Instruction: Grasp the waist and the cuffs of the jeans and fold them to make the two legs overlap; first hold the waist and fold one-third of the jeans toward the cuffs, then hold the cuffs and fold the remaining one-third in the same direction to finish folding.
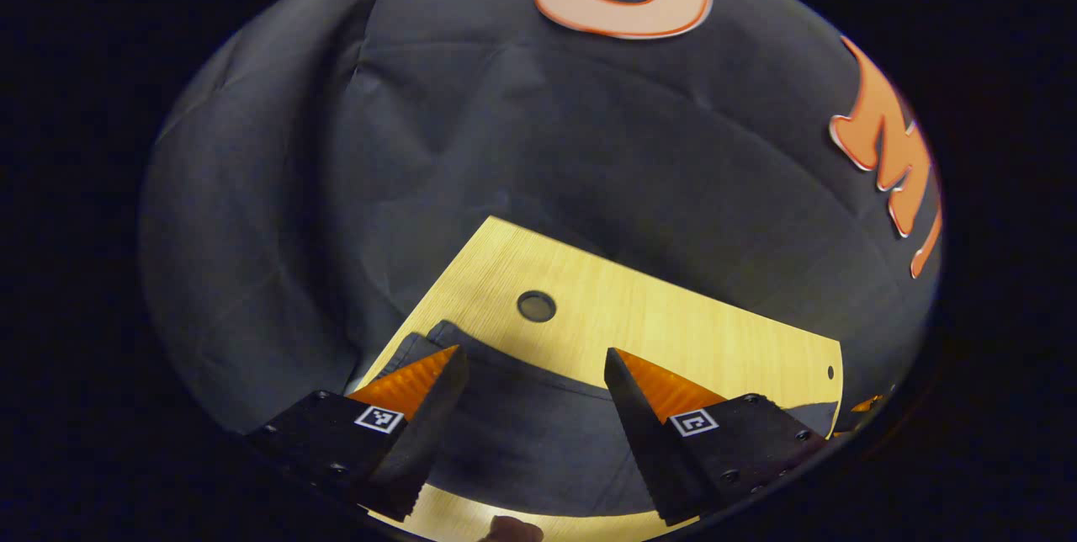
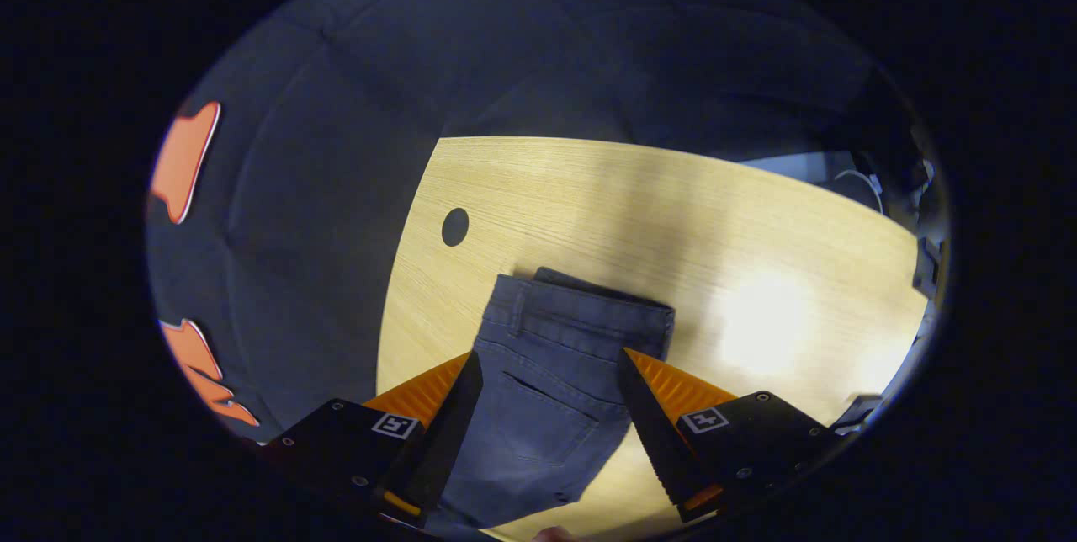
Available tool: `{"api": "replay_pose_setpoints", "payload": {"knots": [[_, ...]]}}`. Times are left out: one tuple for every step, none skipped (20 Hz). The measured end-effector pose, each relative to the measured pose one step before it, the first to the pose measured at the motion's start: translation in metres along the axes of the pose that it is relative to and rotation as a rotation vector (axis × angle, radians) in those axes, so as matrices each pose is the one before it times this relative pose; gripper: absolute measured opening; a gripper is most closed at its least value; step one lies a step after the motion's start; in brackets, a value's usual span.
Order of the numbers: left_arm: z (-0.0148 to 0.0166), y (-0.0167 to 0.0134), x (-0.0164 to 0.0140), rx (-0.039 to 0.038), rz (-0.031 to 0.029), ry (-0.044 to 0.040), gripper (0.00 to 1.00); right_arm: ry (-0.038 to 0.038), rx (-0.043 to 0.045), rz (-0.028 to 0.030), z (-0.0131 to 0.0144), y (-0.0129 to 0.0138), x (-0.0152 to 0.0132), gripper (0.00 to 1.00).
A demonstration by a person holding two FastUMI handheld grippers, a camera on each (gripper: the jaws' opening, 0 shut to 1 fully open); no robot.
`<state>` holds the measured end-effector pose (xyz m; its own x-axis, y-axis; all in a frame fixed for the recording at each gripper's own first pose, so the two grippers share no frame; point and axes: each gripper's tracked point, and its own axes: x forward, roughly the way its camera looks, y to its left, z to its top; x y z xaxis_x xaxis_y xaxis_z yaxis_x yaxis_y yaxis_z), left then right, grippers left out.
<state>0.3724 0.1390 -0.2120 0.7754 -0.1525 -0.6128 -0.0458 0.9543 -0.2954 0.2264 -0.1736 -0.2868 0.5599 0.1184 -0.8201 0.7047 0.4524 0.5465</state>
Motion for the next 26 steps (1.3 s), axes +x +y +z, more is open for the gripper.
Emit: {"api": "replay_pose_setpoints", "payload": {"knots": [[0.00568, -0.00805, -0.01329, 0.02271, -0.01372, -0.039, 0.99, -0.00608, -0.04473, -0.02133, -0.0035, -0.00678, -0.00038, 0.98], [0.00553, -0.00934, -0.013, 0.02537, -0.0146, -0.03393, 0.99, -0.00137, -0.04061, -0.02056, -0.00392, -0.00701, -0.00167, 0.98], [0.00672, -0.00829, -0.01075, 0.02209, -0.00665, -0.03221, 0.99, 0.00188, -0.03233, -0.0093, -0.00421, -0.00307, 0.00139, 0.99], [0.00705, -0.01017, -0.01114, 0.01913, -0.01074, -0.03387, 0.99, -0.0019, -0.02082, -0.0102, -0.00336, -0.00366, 0.00121, 0.99], [0.00804, -0.00941, -0.01069, 0.01338, -0.00988, -0.03294, 0.99, 0.00161, -0.01542, -0.00774, -0.0025, -0.00197, 0.00239, 0.99], [0.00768, -0.00855, -0.01177, 0.01529, -0.00937, -0.03186, 0.99, 0.00259, -0.00821, -0.01187, -0.005, -0.00305, 0.00247, 0.99], [0.00857, -0.00904, -0.01183, 0.01658, -0.00832, -0.02958, 0.99, 0.00359, -0.00425, -0.00346, -0.00284, -0.00119, 0.00257, 0.99], [0.00701, -0.00763, -0.01043, 0.02286, -0.00322, -0.03417, 0.99, 0.00339, -0.00204, -0.00472, -0.00286, -0.00233, 0.00341, 0.99], [0.00848, -0.00605, -0.01076, 0.0286, 0.01999, -0.03286, 0.99, 0.00262, -0.00437, -0.00148, -0.0025, -0.00104, 0.00403, 0.99], [0.00816, -0.00622, -0.00826, 0.02438, 0.01731, -0.04295, 0.99, 0.00304, -0.00524, -0.00144, -0.00328, -0.00002, 0.00317, 0.99], [0.01031, -0.00958, -0.01016, 0.0149, 0.00324, -0.03741, 0.98, 0.00108, -0.00594, 0.00641, -0.00161, 0.00144, 0.0034, 0.99], [0.01006, -0.00453, -0.01362, 0.01225, -0.00071, -0.0316, 0.98, 0.00174, -0.00673, 0.00497, -0.00146, 0.00145, 0.00238, 0.99], [0.00755, -0.00567, -0.01208, 0.01503, -0.00142, -0.0263, 0.98, -0.00051, -0.0088, 0.00485, -0.00024, 0.00244, 0.0024, 0.99], [0.00761, -0.00703, -0.01237, 0.01445, -0.00413, -0.02787, 0.98, -0.00702, -0.00974, 0.00864, 0.00008, 0.00314, 0.00233, 0.99], [0.00728, -0.00905, -0.01187, 0.01837, -0.00764, -0.01979, 0.96, -0.00422, -0.00999, -0.00586, 0.00032, -0.00008, 0.00296, 0.99], [0.00675, -0.00962, -0.01292, 0.01516, -0.00397, -0.02397, 0.96, 0.00258, 0.00259, -0.00844, -0.00264, 0.00024, 0.00374, 0.99], [0.00503, -0.00978, -0.01098, 0.01038, -0.00746, -0.01112, 0.96, 0.00123, -0.00394, -0.00813, -0.00115, 0.00005, 0.0033, 0.99], [0.00413, -0.00953, -0.0087, 0.00611, -0.00218, -0.02262, 0.96, 0.0011, -0.00882, -0.00463, -0.00105, -0.00182, 0.00285, 0.99], [0.00236, -0.00782, -0.0064, 0.00316, -0.00458, -0.01915, 0.98, 0.00514, -0.01349, -0.00696, -0.00223, -0.0016, 0.00314, 0.99], [-0.00169, -0.00885, -0.00784, -0.00201, -0.00602, -0.0118, 0.98, 0.01206, -0.00699, 0.00559, -0.0061, 0.00158, 0.00483, 0.99], [-0.00154, -0.00587, -0.00705, 0.00271, -0.00443, -0.00718, 0.96, -0.00666, -0.0024, -0.00929, 0.00264, -0.00139, -0.00029, 0.98], [-0.00342, -0.00856, -0.00643, 0.00391, -0.00443, -0.00262, 0.96, -0.01839, -0.0033, 0.0078, 0.00122, -0.00008, 0.00056, 0.98], [-0.00337, -0.00567, -0.0055, 0.01201, 0.00447, -0.00074, 0.98, -0.00932, -0.01826, -0.00556, -0.00127, -0.00166, -0.00313, 1.0], [-0.00487, -0.00469, -0.00399, 0.00475, 0.00171, 0.00793, 0.98, -0.00319, -0.01333, 0.01313, 0.00016, 0.00196, 0.00341, 0.92], [-0.0026, -0.00567, -0.00354, -0.0004, -0.0059, 0.00659, 0.97, -0.00277, -0.01007, 0.00211, -0.00345, 0.00315, 0.0, 0.76], [-0.00452, -0.00568, -0.00209, -0.00226, -0.00802, 0.01694, 0.98, -0.01234, -0.0103, 0.00486, 0.0003, 0.00345, 0.00324, 0.67]]}}
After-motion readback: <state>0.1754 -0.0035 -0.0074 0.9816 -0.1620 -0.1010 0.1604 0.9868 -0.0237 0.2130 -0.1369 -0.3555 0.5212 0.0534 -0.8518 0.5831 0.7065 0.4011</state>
